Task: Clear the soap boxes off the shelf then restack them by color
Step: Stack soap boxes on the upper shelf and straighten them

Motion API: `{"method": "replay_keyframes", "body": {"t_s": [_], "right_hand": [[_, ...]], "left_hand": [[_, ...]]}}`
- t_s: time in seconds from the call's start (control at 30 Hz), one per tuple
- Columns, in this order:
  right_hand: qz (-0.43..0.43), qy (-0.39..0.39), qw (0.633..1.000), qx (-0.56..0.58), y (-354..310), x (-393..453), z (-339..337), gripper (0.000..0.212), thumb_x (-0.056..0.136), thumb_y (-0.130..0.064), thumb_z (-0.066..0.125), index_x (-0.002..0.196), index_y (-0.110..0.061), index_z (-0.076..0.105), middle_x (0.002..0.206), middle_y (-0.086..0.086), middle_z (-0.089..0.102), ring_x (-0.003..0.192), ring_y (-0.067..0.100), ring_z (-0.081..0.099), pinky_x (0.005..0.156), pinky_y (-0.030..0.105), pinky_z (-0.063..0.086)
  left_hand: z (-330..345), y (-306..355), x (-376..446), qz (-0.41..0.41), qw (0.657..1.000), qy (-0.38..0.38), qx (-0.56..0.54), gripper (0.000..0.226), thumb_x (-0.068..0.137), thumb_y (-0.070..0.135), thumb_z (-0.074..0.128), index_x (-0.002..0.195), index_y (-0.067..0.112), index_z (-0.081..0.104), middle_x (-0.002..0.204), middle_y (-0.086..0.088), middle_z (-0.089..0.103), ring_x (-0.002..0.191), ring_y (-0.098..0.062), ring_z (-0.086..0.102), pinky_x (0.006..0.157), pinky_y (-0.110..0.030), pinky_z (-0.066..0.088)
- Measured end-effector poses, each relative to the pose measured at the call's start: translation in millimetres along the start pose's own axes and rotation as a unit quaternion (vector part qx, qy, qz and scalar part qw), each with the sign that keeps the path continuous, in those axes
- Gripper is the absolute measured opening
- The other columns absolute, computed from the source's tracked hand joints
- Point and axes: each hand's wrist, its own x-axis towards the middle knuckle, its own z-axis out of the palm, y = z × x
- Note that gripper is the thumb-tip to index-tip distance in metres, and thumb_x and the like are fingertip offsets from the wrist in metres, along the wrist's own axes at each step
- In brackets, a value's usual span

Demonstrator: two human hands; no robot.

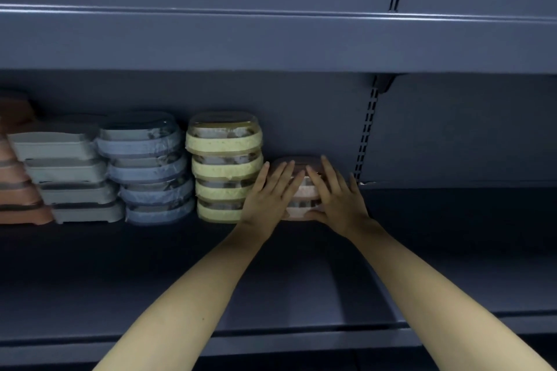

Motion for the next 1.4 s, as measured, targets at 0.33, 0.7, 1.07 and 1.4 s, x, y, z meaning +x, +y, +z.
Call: {"method": "replay_keyframes", "body": {"t_s": [0.33,0.7,1.07,1.4], "right_hand": [[0.015,-0.019,0.999,-0.024,-5,-5,-8,0.1,0.086,-0.055,0.054,0.141,-0.031,-0.026,0.155,0.012,-0.021,0.145,0.027,-0.008,0.113,0.056,0.002],[0.005,0.034,0.999,-0.031,-18,-9,-28,0.084,0.089,-0.057,0.046,0.151,-0.022,0.001,0.158,0.011,-0.011,0.145,0.028,-0.009,0.111,0.047,-0.014],[-0.025,0.082,0.995,-0.054,-68,-19,-58,0.087,0.085,-0.058,0.052,0.15,-0.021,0.009,0.158,0.012,0.001,0.145,0.031,0.003,0.111,0.047,-0.01],[-0.037,0.076,0.996,-0.03,-182,0,-68,0.09,0.086,-0.053,0.056,0.15,-0.022,0.0,0.158,0.011,-0.005,0.145,0.031,-0.002,0.113,0.047,-0.009]], "left_hand": [[-15,3,-1,-0.009,0.998,-0.064,-0.009,0.098,0.068,0.053,0.071,0.145,0.013,0.026,0.149,-0.01,0.037,0.136,-0.024,0.037,0.115,-0.049,0.01],[-41,-8,-16,-0.006,0.999,-0.027,-0.017,0.09,0.092,0.052,0.04,0.142,0.004,-0.016,0.157,-0.013,-0.005,0.145,-0.026,-0.001,0.111,-0.047,-0.016],[-67,-65,-53,-0.043,0.999,-0.014,-0.018,0.084,0.095,0.051,0.031,0.138,0.005,-0.024,0.157,-0.011,-0.01,0.145,-0.026,-0.008,0.106,-0.044,-0.022],[-64,-165,-135,-0.072,0.994,-0.073,-0.046,0.084,0.097,0.052,0.029,0.134,0.007,-0.031,0.155,-0.01,-0.02,0.143,-0.024,-0.017,0.108,-0.046,-0.025]]}}
